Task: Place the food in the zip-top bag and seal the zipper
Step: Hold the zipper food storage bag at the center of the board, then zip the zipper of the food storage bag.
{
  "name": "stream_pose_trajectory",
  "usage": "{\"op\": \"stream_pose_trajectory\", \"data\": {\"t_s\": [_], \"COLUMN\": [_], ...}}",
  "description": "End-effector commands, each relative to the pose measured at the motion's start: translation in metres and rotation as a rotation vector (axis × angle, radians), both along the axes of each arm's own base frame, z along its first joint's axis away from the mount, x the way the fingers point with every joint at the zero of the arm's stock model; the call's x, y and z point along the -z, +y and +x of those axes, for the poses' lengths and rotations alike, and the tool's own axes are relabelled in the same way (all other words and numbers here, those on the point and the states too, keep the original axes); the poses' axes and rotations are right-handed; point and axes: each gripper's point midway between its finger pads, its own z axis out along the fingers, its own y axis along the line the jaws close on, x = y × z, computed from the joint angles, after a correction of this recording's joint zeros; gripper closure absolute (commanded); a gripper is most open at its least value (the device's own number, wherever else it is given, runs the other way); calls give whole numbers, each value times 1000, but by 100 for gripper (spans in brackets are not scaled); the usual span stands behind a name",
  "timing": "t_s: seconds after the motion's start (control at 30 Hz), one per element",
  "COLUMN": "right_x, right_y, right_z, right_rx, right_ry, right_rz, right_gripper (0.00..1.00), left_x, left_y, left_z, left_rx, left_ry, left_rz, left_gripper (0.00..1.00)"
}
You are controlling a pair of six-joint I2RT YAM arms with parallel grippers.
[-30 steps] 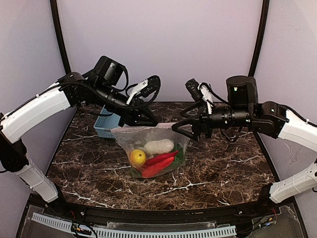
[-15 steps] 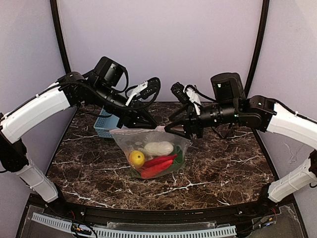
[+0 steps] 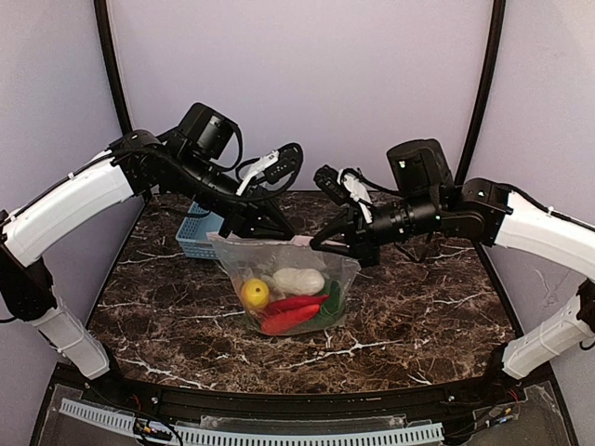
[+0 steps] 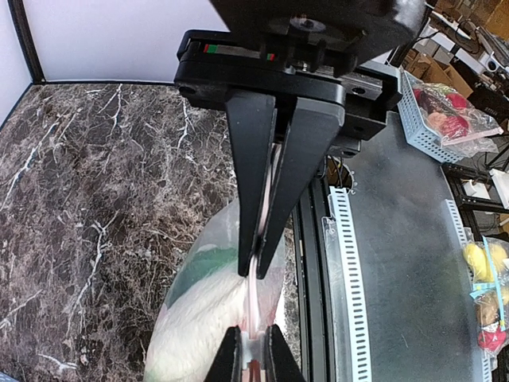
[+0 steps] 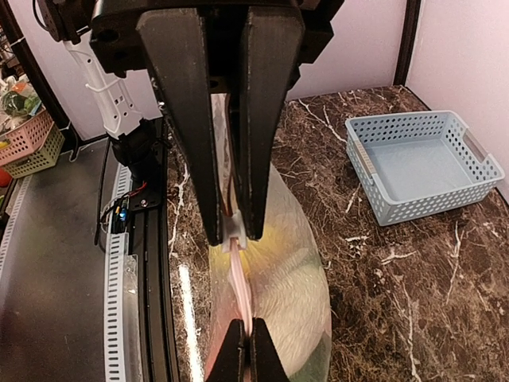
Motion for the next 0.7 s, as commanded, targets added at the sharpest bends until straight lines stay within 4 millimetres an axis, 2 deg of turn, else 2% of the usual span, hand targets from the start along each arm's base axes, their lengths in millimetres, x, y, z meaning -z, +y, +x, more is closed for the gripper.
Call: {"op": "stream_pose_trajectory", "data": {"t_s": [0.0, 0.67], "right_x": [-8, -1], "right_y": [-5, -37], "right_z": [0, 0], "right_rx": [21, 119], "right_ry": [-23, -38], "right_rz": [18, -34], "right_gripper": [100, 100], "left_x": [-12, -8], "left_y": [4, 11], "left_z": [0, 1], "left_rx": [7, -11], "left_ry": [-27, -22], "left_rz": [-11, 16], "left_gripper": [99, 99]}}
